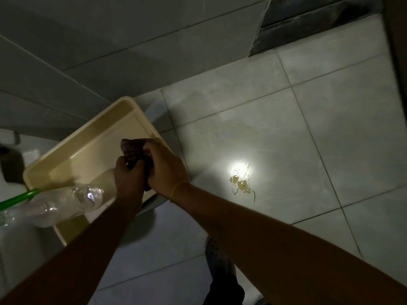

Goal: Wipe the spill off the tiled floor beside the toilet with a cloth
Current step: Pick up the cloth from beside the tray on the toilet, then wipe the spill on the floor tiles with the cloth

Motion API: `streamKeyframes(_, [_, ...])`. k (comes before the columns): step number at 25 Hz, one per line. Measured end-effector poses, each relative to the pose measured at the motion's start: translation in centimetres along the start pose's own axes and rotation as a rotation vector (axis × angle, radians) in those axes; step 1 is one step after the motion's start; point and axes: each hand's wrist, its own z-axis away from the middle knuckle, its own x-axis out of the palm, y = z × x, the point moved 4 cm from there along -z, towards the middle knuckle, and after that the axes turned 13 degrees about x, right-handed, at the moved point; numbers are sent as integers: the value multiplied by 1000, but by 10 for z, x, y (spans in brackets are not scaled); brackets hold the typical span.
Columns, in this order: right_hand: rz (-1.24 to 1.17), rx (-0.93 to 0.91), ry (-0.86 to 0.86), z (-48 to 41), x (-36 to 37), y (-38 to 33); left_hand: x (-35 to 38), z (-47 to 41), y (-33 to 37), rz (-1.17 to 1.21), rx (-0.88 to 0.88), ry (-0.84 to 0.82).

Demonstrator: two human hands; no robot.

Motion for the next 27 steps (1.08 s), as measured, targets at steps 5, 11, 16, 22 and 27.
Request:
streamKeyframes(5, [-110, -32, 241, 78, -88, 93, 77, 95, 22, 37, 202, -263])
streamKeyframes(11, [214, 239, 371, 115, -87, 303, 235, 165, -110, -149, 57, -545])
streamKeyframes(16, [253, 476, 185, 121, -1, 456, 302, 184, -263, -361, -10, -613])
streamKeyframes(22, [587, 300, 257, 111, 64, 500, 256, 153, -362, -893, 411, -514])
streamKeyframes(27, [608, 132, 315, 4, 39, 500, 252, 140, -397, -988, 464, -647])
